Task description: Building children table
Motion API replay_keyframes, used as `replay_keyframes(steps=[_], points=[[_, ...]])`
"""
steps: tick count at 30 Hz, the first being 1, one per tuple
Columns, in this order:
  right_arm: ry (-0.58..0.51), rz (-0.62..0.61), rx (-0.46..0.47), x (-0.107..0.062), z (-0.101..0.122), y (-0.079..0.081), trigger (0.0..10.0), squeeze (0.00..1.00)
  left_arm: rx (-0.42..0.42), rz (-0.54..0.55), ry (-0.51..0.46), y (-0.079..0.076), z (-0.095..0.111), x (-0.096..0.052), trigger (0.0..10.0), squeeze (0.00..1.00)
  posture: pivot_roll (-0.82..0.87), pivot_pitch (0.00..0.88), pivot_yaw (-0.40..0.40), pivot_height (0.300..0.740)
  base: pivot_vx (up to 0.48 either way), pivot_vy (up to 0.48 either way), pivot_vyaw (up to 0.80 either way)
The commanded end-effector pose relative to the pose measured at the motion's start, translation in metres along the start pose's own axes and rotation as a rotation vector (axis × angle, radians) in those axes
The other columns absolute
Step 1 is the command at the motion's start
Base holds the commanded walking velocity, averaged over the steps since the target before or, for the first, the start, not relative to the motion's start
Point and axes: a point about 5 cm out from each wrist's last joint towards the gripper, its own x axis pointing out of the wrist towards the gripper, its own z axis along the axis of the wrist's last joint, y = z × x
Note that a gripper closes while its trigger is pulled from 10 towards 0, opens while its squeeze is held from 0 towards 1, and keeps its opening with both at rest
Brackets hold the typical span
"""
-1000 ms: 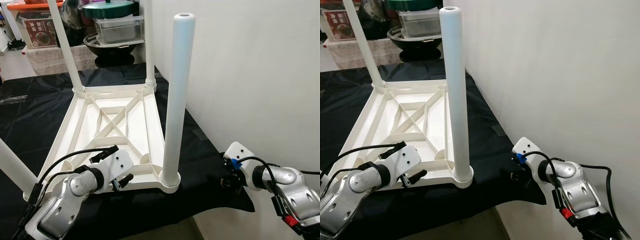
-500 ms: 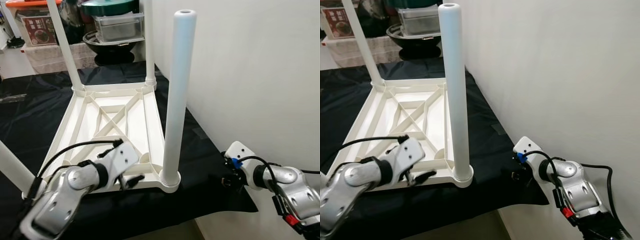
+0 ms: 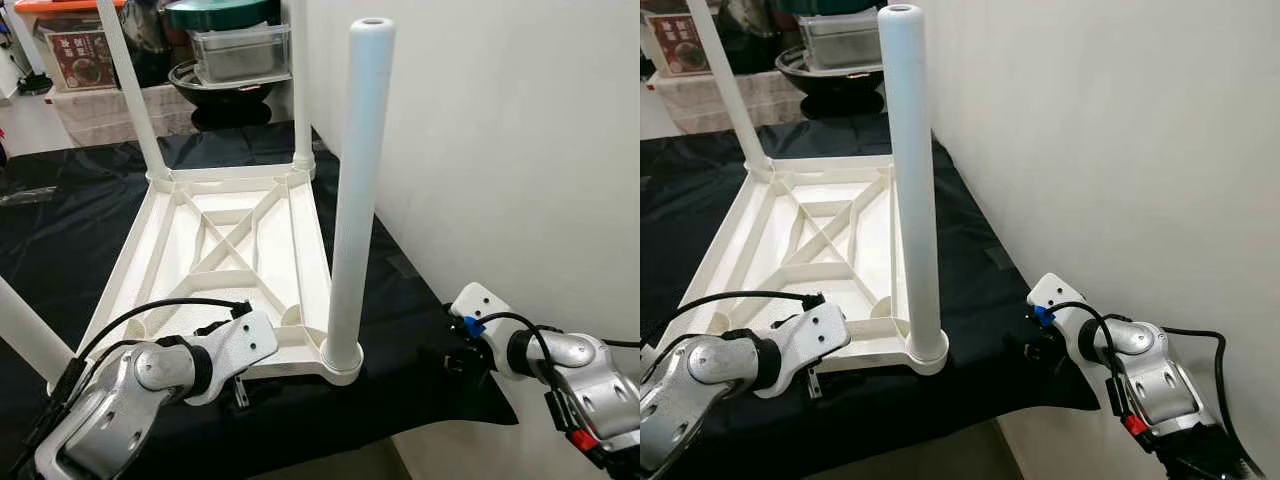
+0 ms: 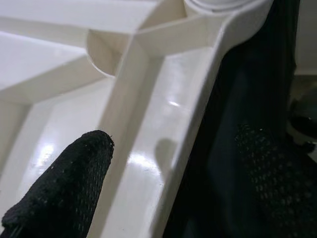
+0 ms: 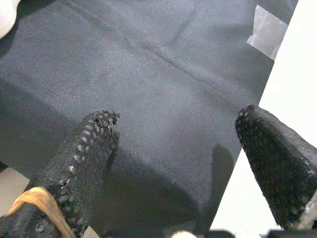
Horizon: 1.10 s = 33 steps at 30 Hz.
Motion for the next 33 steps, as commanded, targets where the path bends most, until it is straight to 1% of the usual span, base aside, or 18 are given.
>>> replay_keyframes(steps=[1,2,3,6,7,8,9,10,19,20,22,23,28,29,30,31,32,33], points=[[0.004,-0.001,-0.021,0.001,0.002,-0.001,10.0,0.64,0.007,-0.023,0.045,-0.003,-0.009,0.002,10.0,0.0,-0.1,0.056,-0.035,0.74,0.0,0.0,0.0],[0.004,-0.001,-0.021,0.001,0.002,-0.001,10.0,0.64,0.007,-0.023,0.045,-0.003,-0.009,0.002,10.0,0.0,-0.1,0.056,-0.035,0.74,0.0,0.0,0.0],[0.006,-0.002,-0.024,0.0,0.002,-0.001,10.0,0.59,0.003,-0.039,0.061,-0.006,-0.013,0.004,10.0,0.0,-0.11,0.056,-0.035,0.74,0.0,0.0,0.0],[0.007,-0.004,-0.025,0.0,0.001,-0.001,10.0,0.58,-0.002,-0.049,0.074,-0.008,-0.017,0.006,10.0,0.0,-0.11,0.059,-0.033,0.74,0.0,0.0,0.0],[0.008,-0.007,-0.025,0.0,0.001,-0.001,10.0,0.56,-0.007,-0.054,0.084,-0.008,-0.02,0.008,6.0,0.0,-0.11,0.058,-0.035,0.74,0.0,0.0,0.0],[0.008,-0.007,-0.025,0.0,0.001,-0.001,10.0,0.56,-0.007,-0.054,0.084,-0.008,-0.02,0.008,6.0,0.0,-0.11,0.058,-0.035,0.74,0.0,0.0,0.0],[0.007,-0.008,-0.025,-0.001,0.002,-0.001,10.0,0.55,-0.009,-0.042,0.086,-0.007,-0.022,0.01,0.0,0.0,-0.11,0.061,-0.034,0.74,0.0,0.0,0.0],[0.007,-0.008,-0.024,-0.001,0.002,-0.001,10.0,0.53,0.005,-0.007,0.084,-0.002,-0.023,0.011,0.0,0.0,-0.11,0.062,-0.033,0.74,0.0,0.0,0.0],[0.011,-0.009,-0.025,-0.001,0.001,-0.001,10.0,0.5,0.062,0.048,0.097,0.009,-0.027,0.007,0.0,0.0,-0.11,0.066,-0.035,0.74,0.0,0.0,0.0],[0.013,-0.01,-0.026,-0.001,0.001,-0.001,10.0,0.47,0.083,0.058,0.126,0.012,-0.034,0.003,0.0,0.0,-0.1,0.066,-0.036,0.74,0.0,0.0,0.0],[0.014,-0.011,-0.026,-0.001,0.001,-0.002,10.0,0.47,0.1,0.067,0.154,0.014,-0.04,-0.001,0.0,0.0,-0.1,0.068,-0.036,0.74,0.0,0.0,0.0],[0.015,-0.012,-0.027,-0.001,0.001,-0.002,10.0,0.46,0.115,0.076,0.192,0.018,-0.048,-0.006,0.0,0.0,-0.1,0.068,-0.036,0.74,0.0,0.0,0.0],[0.017,-0.013,-0.028,-0.002,0.0,-0.002,10.0,0.45,0.125,0.088,0.247,0.023,-0.061,-0.014,0.0,0.0,-0.1,0.071,-0.038,0.74,0.0,0.0,0.0],[0.019,-0.012,-0.029,-0.002,0.0,-0.001,10.0,0.44,0.126,0.072,0.292,0.023,-0.074,-0.024,0.0,0.0,-0.09,0.073,-0.039,0.74,0.0,0.0,0.0],[0.021,-0.009,-0.03,-0.002,-0.001,-0.001,10.0,0.42,0.116,0.043,0.337,0.022,-0.087,-0.035,0.4,0.0,-0.09,0.076,-0.042,0.74,0.0,0.0,0.0],[0.021,-0.009,-0.03,-0.002,-0.001,-0.001,10.0,0.42,0.116,0.043,0.337,0.022,-0.087,-0.035,0.4,0.0,-0.09,0.076,-0.042,0.74,0.0,0.0,0.0],[0.023,-0.007,-0.031,-0.002,-0.001,-0.001,10.0,0.42,0.11,0.021,0.367,0.02,-0.096,-0.042,0.4,0.0,-0.09,0.076,-0.042,0.74,0.0,0.0,0.0],[0.024,-0.005,-0.031,-0.002,-0.001,-0.001,10.0,0.41,0.116,0.003,0.391,0.019,-0.102,-0.049,1.7,0.0,-0.09,0.077,-0.043,0.74,0.0,0.0,0.0]])
